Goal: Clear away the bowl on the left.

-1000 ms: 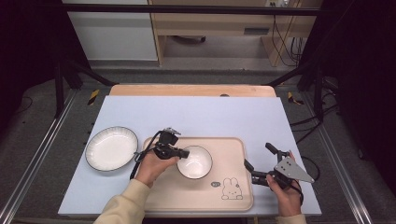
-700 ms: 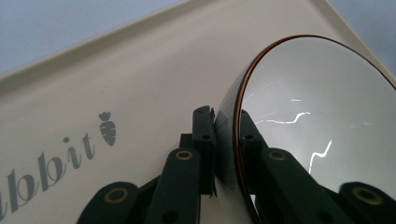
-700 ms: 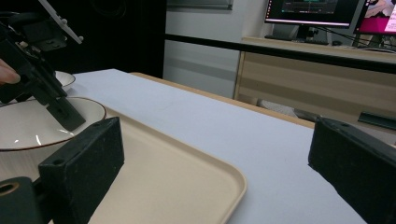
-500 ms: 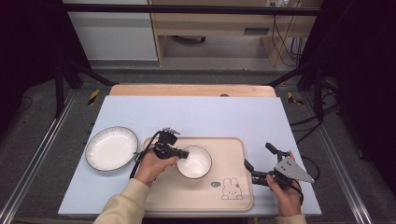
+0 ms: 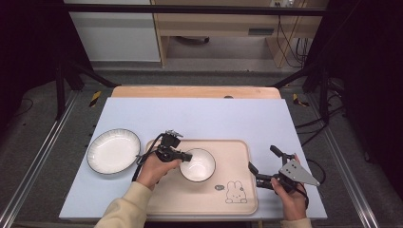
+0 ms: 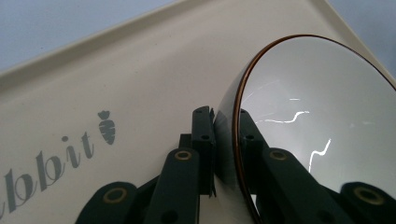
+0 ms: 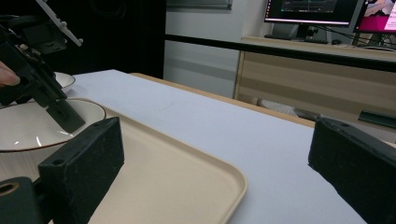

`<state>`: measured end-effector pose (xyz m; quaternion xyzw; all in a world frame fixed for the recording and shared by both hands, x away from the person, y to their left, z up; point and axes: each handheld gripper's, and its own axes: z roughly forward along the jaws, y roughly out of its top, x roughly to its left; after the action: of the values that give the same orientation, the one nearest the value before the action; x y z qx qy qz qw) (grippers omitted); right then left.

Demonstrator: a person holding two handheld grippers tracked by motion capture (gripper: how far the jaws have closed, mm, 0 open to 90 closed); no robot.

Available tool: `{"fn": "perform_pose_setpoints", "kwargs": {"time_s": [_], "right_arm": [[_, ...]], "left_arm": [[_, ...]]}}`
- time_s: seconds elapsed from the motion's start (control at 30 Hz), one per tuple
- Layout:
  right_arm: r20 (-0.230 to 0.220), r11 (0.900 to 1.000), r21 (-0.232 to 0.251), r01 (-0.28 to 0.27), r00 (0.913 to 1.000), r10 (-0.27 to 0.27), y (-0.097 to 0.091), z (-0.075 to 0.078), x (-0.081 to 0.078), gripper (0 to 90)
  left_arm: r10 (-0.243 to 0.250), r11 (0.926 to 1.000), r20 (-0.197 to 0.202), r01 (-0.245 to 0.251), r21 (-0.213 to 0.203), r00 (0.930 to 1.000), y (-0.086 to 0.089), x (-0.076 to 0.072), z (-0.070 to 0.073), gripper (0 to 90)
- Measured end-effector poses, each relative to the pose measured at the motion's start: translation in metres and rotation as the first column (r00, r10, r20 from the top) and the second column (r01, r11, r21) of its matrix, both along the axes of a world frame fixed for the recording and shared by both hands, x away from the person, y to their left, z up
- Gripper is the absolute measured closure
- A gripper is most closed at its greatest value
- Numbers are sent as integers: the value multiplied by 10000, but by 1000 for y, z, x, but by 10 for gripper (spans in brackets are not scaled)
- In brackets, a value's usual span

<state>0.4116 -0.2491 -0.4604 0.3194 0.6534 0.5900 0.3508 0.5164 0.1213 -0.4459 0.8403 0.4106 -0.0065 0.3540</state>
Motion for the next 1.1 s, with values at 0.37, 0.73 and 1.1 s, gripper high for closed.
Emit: {"fn": "perform_pose_setpoints", "kwargs": {"time_s": [0.37, 0.73, 1.1], "right_arm": [[-58, 10000, -25, 18, 10000, -18, 1, 0, 0, 35], [-102, 10000, 27, 30, 9999, -30, 1, -1, 0, 34], [-162, 10000, -6, 22, 9999, -22, 1, -1, 0, 33]], "left_arm": [[101, 9998, 924, -114, 136, 9957, 4, -5, 8, 627], [-243, 9989, 1738, 171, 430, 9845, -1, -11, 14, 435], [-541, 9985, 2698, 537, 89, 9614, -5, -15, 29, 245]]}}
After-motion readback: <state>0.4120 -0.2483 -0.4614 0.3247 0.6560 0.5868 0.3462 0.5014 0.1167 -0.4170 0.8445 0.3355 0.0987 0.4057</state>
